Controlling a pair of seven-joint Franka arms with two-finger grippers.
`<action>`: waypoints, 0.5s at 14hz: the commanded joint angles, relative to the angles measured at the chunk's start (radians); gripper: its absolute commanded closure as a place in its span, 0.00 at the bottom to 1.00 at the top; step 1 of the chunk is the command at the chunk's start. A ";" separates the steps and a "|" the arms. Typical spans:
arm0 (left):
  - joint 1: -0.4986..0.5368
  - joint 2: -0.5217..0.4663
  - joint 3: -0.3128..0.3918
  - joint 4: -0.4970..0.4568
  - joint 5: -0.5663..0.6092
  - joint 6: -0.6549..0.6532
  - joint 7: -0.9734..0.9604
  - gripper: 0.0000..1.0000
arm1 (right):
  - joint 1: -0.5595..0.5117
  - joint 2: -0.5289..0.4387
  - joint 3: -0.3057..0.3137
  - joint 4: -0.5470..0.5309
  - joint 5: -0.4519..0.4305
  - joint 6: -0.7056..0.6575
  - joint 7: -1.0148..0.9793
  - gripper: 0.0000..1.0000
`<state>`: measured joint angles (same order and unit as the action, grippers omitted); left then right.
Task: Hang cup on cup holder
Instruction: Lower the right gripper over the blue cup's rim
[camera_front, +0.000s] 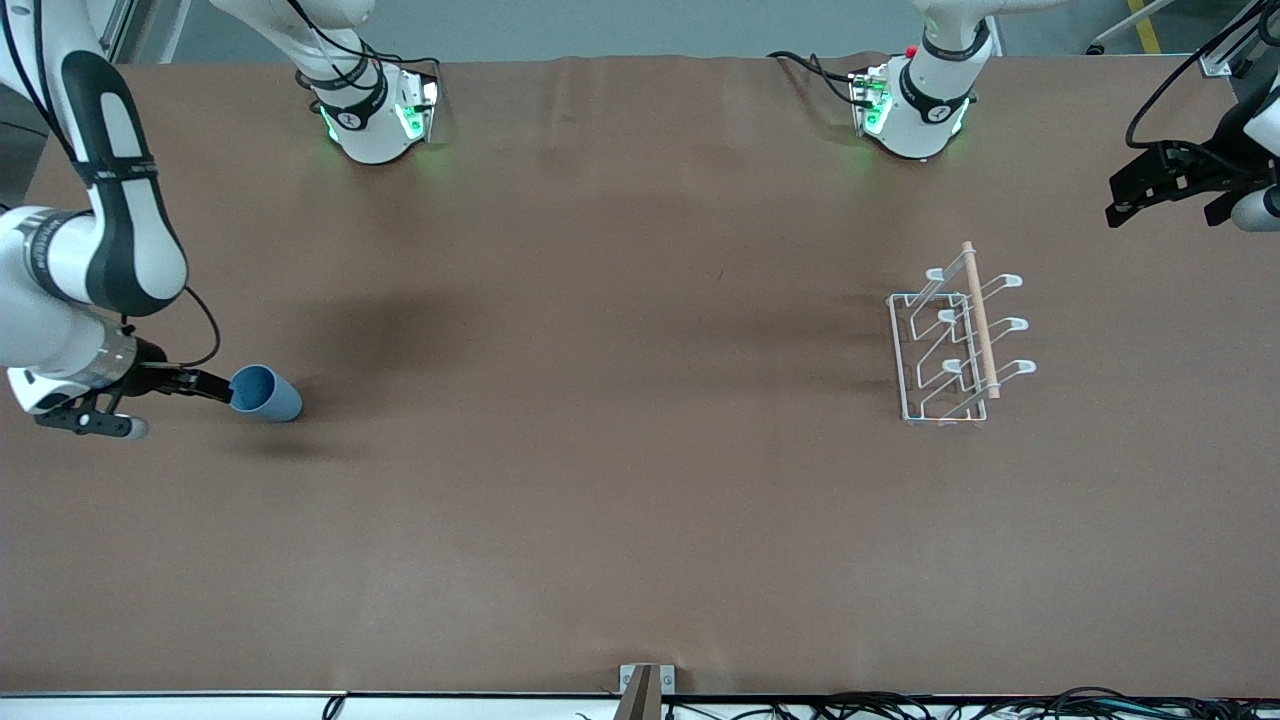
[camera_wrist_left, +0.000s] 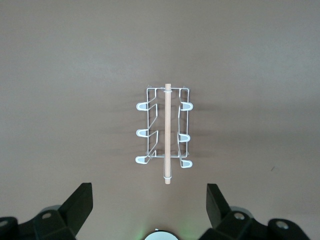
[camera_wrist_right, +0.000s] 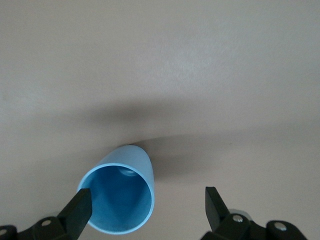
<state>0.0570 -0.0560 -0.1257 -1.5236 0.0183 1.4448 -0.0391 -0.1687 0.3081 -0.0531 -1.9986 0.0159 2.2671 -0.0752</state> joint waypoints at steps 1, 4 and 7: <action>0.006 -0.007 0.000 0.000 -0.014 -0.012 0.018 0.00 | -0.017 0.031 0.009 -0.014 0.009 0.022 -0.021 0.01; 0.006 -0.002 0.000 0.002 -0.014 -0.011 0.018 0.00 | -0.009 0.055 0.010 -0.037 0.012 0.029 -0.021 0.03; 0.006 -0.002 0.000 0.002 -0.014 -0.011 0.018 0.00 | -0.011 0.071 0.012 -0.037 0.012 0.060 -0.049 0.69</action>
<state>0.0570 -0.0551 -0.1257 -1.5247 0.0183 1.4447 -0.0391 -0.1696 0.3853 -0.0513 -2.0194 0.0159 2.3040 -0.0870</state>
